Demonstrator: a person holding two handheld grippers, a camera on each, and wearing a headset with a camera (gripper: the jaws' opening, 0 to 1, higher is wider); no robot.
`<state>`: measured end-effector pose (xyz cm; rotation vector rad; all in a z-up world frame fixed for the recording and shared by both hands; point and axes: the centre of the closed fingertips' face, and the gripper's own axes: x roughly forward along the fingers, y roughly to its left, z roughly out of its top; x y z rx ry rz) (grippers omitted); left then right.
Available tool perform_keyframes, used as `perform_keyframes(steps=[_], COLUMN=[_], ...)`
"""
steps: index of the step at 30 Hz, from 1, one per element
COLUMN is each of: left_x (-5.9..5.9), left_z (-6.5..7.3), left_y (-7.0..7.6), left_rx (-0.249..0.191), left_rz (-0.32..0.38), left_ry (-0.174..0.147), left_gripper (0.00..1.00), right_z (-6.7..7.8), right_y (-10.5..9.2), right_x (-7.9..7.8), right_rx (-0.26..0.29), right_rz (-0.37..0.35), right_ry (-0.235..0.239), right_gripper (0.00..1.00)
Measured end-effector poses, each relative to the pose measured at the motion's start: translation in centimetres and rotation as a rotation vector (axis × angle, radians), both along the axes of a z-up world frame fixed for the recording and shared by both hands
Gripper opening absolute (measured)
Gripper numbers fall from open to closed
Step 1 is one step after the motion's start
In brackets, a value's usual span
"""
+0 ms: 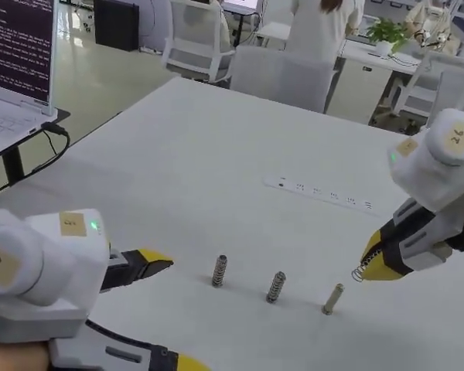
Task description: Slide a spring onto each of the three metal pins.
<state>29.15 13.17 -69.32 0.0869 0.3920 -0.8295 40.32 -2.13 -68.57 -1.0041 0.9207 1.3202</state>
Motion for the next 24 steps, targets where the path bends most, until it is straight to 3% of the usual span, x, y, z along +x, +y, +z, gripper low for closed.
perform_keyframes(steps=[7, 24], left_x=[0.1, 0.2], left_z=[-0.1, -0.2], left_y=[0.0, 0.0], left_rx=[0.001, 0.002], left_rz=[0.004, 0.009], left_ry=[0.000, 0.004], left_gripper=[0.84, 0.83], right_z=[-1.0, -3.6], right_y=[0.2, -0.7], right_x=[1.4, 2.6], right_rx=[-0.029, -0.075], right_rz=[-0.002, -0.022], right_ry=[0.008, 0.051], right_gripper=[0.08, 0.08])
